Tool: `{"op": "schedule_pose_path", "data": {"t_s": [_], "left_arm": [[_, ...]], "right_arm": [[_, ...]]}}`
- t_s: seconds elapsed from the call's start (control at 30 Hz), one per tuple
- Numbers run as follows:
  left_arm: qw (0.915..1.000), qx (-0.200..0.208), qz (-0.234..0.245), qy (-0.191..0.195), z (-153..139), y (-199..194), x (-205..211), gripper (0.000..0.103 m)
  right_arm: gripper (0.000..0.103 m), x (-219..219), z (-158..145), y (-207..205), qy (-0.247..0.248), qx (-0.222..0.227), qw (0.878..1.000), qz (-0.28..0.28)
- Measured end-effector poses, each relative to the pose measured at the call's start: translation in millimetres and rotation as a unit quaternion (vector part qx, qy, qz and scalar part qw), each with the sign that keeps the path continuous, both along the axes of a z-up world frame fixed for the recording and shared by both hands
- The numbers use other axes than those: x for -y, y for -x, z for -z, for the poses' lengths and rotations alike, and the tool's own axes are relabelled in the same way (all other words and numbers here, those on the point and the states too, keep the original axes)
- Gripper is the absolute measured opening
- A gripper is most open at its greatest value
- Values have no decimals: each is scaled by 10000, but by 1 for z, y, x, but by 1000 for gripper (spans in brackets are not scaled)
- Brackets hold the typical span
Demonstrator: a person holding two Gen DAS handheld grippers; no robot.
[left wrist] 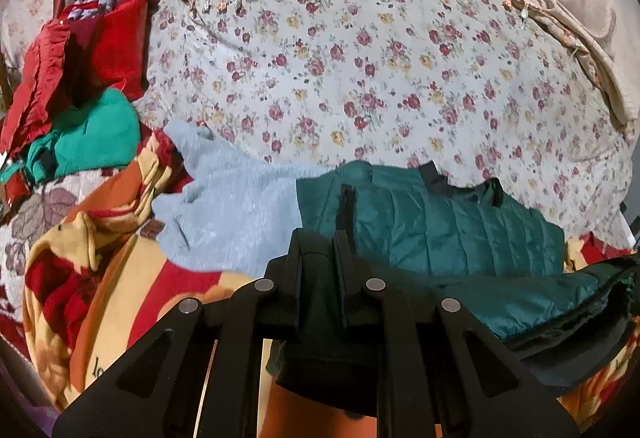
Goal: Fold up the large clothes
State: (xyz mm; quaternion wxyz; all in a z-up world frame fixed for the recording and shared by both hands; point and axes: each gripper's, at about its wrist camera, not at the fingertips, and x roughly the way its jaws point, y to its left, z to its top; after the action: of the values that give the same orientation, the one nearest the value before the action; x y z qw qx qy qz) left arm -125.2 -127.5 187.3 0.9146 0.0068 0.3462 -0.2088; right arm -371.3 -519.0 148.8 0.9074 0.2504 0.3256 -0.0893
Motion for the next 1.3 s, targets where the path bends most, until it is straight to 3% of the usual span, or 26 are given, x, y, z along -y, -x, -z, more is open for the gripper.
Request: {"op": "schedule_pose_path", "data": {"t_s": [0.23, 0.43, 0.53, 0.7, 0.77, 0.83, 0.93, 0.97, 1.0, 1.1, 1.2, 1.3], "left_arm": [[9993, 152, -319, -115, -6, -43, 33, 12], [9975, 126, -567, -406, 7, -87, 74, 12], [9956, -16, -655, -673, 27, -111, 93, 12], [9920, -413, -776, -905, 73, -136, 109, 18], [9920, -515, -824, -800, 82, -141, 106, 27], [9918, -667, -935, -556, 83, -149, 97, 58], [9898, -1015, -976, 197, 77, -161, 72, 79], [9885, -1069, -988, 403, 74, -162, 66, 79], [9874, -1093, -1016, 521, 72, -163, 61, 79], [9880, -1121, -937, 507, 69, -160, 60, 79], [9897, -988, -882, 540, 64, -151, 57, 79], [9894, -923, -879, 699, 54, -145, 48, 79]], "right_arm": [[21, 26, -9, -39, 270, -31, 9993, 261], [21, 59, 2, -90, 114, -152, 9985, 505], [21, 72, 19, -117, 54, -273, 9980, 572], [26, 99, 67, -144, -722, -269, 9932, 877], [30, 104, 70, -141, -939, -55, 9915, 899], [35, 106, 65, -138, -1042, -37, 9912, 819], [58, 108, 45, -122, -1140, 203, 9905, 738], [67, 105, 38, -117, -1085, 271, 9908, 760], [70, 102, 30, -110, -973, 345, 9913, 819], [70, 84, 8, -93, -680, 584, 9932, 745], [70, 42, -1, -91, -298, 730, 9968, 131], [70, -10, 13, -116, 330, 308, 9973, -572]]}}
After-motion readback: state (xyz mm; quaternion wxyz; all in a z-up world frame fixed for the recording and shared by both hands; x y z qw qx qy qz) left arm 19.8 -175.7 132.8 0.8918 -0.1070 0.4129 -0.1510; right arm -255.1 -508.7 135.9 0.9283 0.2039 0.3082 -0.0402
